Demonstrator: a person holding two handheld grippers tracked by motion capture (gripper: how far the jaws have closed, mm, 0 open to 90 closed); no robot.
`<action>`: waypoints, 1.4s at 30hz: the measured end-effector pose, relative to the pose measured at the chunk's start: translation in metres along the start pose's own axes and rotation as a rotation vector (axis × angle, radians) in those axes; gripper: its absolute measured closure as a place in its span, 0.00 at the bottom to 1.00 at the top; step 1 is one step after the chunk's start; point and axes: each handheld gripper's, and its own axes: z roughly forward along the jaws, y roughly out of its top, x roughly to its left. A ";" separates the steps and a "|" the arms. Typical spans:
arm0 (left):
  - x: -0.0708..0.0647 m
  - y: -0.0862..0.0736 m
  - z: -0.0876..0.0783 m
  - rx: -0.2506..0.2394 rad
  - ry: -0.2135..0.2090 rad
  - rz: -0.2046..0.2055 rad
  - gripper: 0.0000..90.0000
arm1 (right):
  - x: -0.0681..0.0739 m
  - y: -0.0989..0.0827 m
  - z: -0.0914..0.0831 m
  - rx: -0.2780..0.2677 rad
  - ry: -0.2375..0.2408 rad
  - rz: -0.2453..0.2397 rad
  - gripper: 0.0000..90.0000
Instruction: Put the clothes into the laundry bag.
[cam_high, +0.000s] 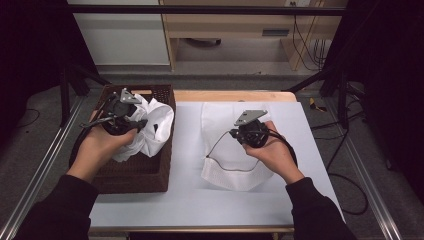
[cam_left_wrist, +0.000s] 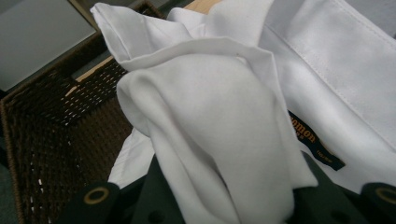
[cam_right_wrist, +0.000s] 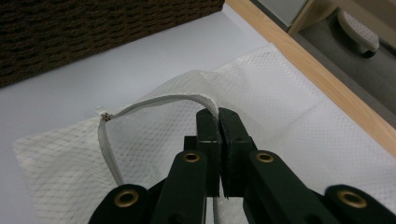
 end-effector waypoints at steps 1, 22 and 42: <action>0.000 0.000 0.000 0.000 0.000 0.000 0.81 | 0.000 0.000 0.000 0.000 0.000 0.000 0.98; -0.049 0.017 -0.025 -0.069 -0.082 0.092 0.80 | -0.005 0.001 -0.004 0.031 0.054 0.016 0.98; -0.072 0.020 -0.018 -0.068 -0.128 0.138 0.80 | -0.011 -0.002 -0.004 0.040 0.079 0.037 0.98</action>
